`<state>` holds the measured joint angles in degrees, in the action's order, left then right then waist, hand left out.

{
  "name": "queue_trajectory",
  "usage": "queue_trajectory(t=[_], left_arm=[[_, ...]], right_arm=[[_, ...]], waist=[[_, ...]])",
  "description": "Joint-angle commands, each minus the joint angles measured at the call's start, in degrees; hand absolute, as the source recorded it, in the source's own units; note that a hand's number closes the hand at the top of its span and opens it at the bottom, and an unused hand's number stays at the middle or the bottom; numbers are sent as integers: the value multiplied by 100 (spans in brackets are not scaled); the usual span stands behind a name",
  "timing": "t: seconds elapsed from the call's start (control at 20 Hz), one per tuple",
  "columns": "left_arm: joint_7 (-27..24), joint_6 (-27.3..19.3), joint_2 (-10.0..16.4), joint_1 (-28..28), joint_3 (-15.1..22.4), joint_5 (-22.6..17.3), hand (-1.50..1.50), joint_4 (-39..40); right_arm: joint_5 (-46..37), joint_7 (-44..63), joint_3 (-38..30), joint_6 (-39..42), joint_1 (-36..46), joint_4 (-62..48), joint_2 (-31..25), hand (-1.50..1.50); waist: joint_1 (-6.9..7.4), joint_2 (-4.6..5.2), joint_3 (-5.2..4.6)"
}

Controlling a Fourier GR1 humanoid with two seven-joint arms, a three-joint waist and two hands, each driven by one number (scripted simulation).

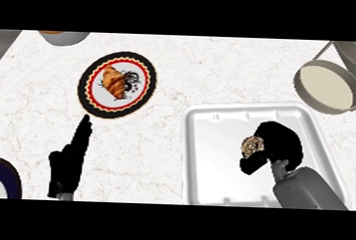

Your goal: Pick the cupcake from the tray and place it in the tiered basket

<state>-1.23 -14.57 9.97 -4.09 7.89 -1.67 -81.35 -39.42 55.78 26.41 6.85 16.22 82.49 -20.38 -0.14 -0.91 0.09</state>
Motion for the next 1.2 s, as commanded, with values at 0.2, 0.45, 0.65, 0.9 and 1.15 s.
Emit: queue_trajectory(t=[0.2, 0.45, 0.65, 0.9, 1.15], left_arm=[[162, -133, -83, -286, -41, -2, 0, 89], [402, -183, -29, -354, 70, 146, 0, -212], [216, -171, -65, -204, -135, 30, 0, 91], [186, -145, -57, -421, -48, 97, 0, -30], [408, 72, 28, -87, -124, 14, 0, 86]], right_arm=[[196, 351, -1846, -875, -1090, 30, -1105, 150], [560, 479, -2913, -1135, -1159, 1097, -1326, 150], [476, 1113, -3439, -1251, -1012, 2424, -1288, 150], [212, 1284, -4241, -664, -1008, 3641, -2037, 150], [301, 1919, -4592, 297, -932, 4634, -2436, 150]], waist=[[-241, 63, -9], [-200, 33, -8], [-311, 8, -31], [-207, 25, -27], [-97, 64, -23]])
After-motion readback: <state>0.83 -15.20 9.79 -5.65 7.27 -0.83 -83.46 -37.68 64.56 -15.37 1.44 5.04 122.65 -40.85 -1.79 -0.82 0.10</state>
